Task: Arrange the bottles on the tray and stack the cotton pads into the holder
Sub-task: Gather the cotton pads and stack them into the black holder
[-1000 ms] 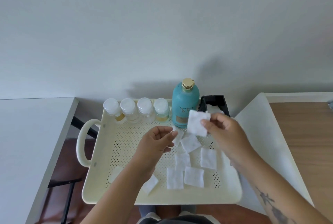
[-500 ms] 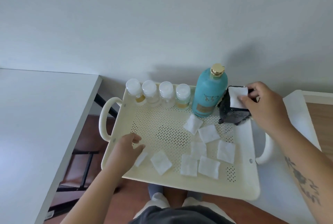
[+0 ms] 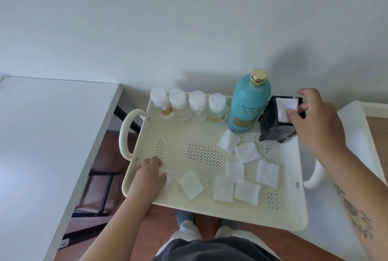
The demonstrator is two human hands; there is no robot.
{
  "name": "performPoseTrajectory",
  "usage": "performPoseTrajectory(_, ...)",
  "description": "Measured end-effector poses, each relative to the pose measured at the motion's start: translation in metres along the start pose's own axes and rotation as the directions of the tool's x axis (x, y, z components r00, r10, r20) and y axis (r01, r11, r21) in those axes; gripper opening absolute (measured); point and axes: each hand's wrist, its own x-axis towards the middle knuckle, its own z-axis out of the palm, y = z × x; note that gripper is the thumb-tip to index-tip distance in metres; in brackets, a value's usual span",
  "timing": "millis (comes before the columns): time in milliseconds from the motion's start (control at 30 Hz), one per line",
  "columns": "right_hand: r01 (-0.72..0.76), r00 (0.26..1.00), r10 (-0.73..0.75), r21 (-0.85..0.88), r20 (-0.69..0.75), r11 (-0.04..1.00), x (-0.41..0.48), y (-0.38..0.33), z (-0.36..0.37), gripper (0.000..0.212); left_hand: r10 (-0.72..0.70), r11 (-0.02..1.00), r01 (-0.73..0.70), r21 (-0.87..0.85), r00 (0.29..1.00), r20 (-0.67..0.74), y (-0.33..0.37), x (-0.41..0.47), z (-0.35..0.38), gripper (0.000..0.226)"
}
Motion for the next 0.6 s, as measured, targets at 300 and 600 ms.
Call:
performPoseTrajectory(300, 0.157, 0.971, -0.179, -0.143, -0.156, 0.977, -0.009, -0.001, 0.007, 0.021, 0.019, 0.995, -0.025, -0.096, 0.998, -0.065, 0.002, 0.001, -0.004, 0.006)
performPoseTrajectory(600, 0.238, 0.967, -0.255, -0.281, -0.023, 0.930, -0.022, 0.003, 0.022, 0.052, 0.155, 0.957, -0.197, -0.212, 0.968, -0.197, 0.031, -0.004, -0.026, 0.007)
